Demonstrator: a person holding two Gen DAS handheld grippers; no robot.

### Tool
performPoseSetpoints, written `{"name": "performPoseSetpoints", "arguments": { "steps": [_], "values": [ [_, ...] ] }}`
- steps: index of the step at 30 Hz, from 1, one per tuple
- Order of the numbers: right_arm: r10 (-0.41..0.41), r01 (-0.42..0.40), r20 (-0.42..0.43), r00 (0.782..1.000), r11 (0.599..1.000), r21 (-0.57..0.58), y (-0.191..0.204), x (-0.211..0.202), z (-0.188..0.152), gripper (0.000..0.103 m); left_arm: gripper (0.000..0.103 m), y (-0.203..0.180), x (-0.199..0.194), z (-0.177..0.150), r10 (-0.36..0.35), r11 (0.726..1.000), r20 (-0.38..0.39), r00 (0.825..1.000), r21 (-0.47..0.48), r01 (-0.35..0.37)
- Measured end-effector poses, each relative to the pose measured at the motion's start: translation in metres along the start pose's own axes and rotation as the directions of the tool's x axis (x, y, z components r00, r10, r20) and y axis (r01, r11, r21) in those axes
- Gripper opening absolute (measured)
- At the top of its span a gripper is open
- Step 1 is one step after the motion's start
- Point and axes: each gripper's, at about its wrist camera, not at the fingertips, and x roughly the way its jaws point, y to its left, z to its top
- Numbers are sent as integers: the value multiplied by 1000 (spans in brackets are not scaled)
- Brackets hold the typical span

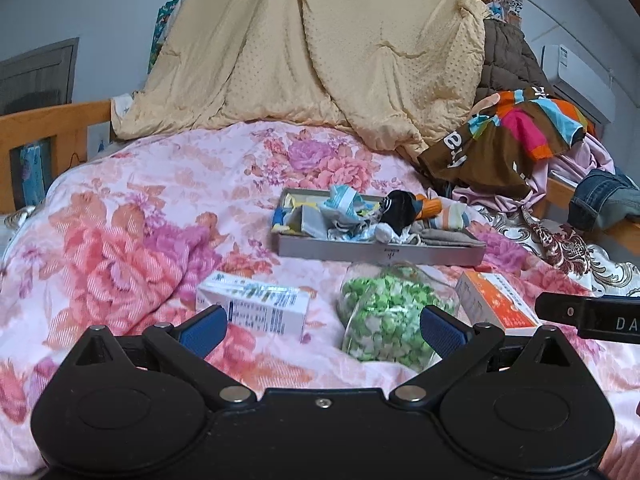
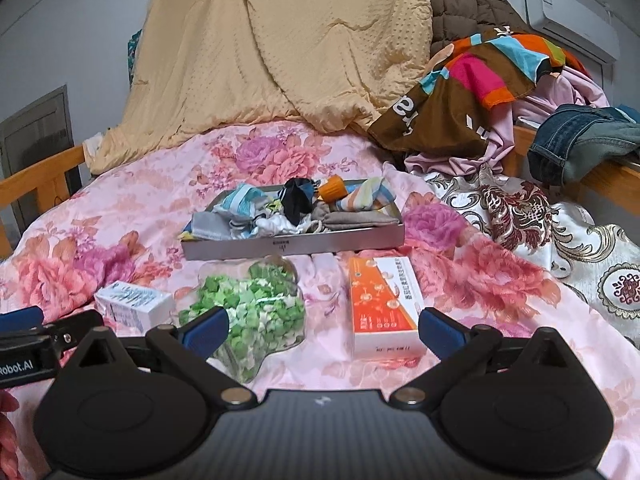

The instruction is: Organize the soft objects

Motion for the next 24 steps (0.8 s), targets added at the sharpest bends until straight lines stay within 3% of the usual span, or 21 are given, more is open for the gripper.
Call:
{"name": "performPoseSetpoints", "arguments": {
  "steps": [9, 24],
  "values": [
    [-11, 11, -32, 999, 1000, -7, 10, -2, -19, 103, 102, 5, -6, -9, 12, 1000, -6, 1000, 0, -12],
    [-38, 37, -36, 999, 998, -45, 16, 1, -23, 103, 102, 19, -11, -16, 47, 999, -13, 999, -18, -47]
  ]
}}
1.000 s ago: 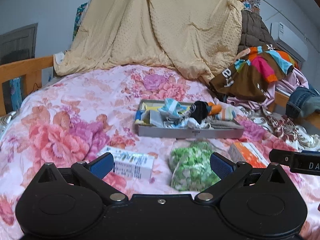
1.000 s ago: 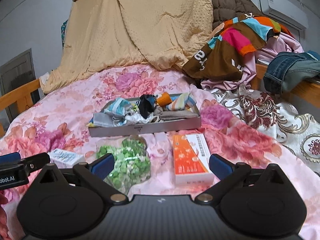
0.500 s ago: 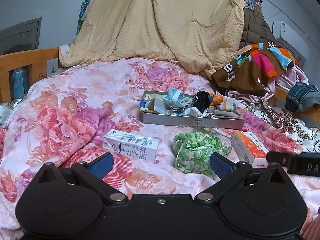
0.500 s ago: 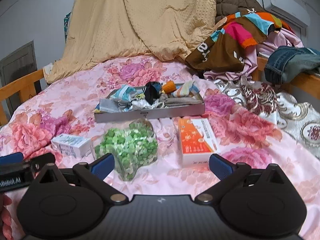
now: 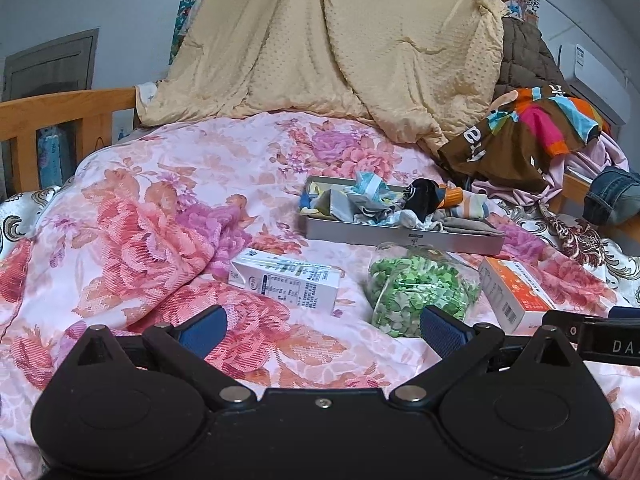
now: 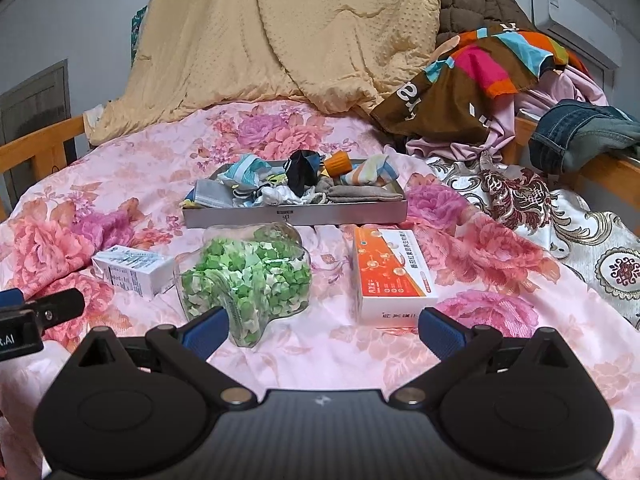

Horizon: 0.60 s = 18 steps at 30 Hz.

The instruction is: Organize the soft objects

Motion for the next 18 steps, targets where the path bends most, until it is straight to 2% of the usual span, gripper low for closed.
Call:
{"name": "performPoseSetpoints", "arguments": {
  "steps": [18],
  "values": [
    [-2, 2, -12, 1000, 1000, -6, 2, 3, -1, 103, 102, 3, 0, -1, 5, 1000, -4, 1000, -10, -5]
  ]
}}
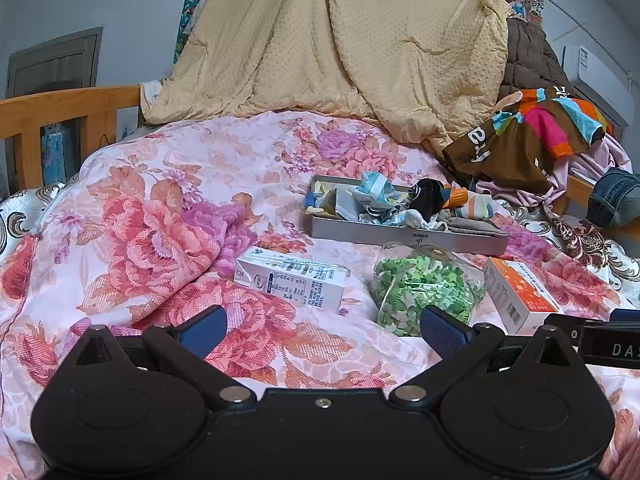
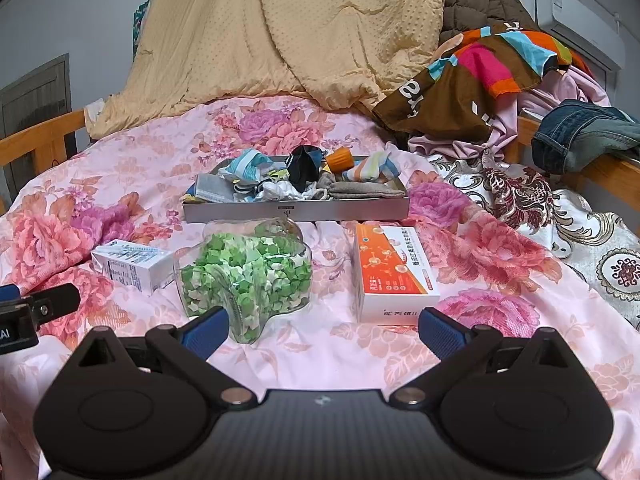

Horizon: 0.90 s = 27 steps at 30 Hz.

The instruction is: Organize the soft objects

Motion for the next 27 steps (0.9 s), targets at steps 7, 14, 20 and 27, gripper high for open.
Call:
{"name": "performPoseSetpoints", "arguments": {
  "steps": [7, 14, 20, 27],
  "values": [
    [1, -1, -2, 1000, 1000, -2, 0, 1, -1, 103, 102, 0, 0, 0, -1, 1000, 3, 1000, 0, 1],
    [1, -1, -1, 1000, 1000, -4, 0, 1, -1, 103, 102, 0, -5, -2, -15, 1000, 15, 1000, -10, 15],
    [4, -4, -6, 1000, 1000, -10, 0, 1, 0, 103, 102, -5, -5, -3, -45, 999, 5, 999, 0, 45],
    [6, -6, -11, 1000, 1000, -16, 1, 2, -1, 103, 102, -12, -6, -6, -50, 997, 13, 999, 59, 49]
  ]
}}
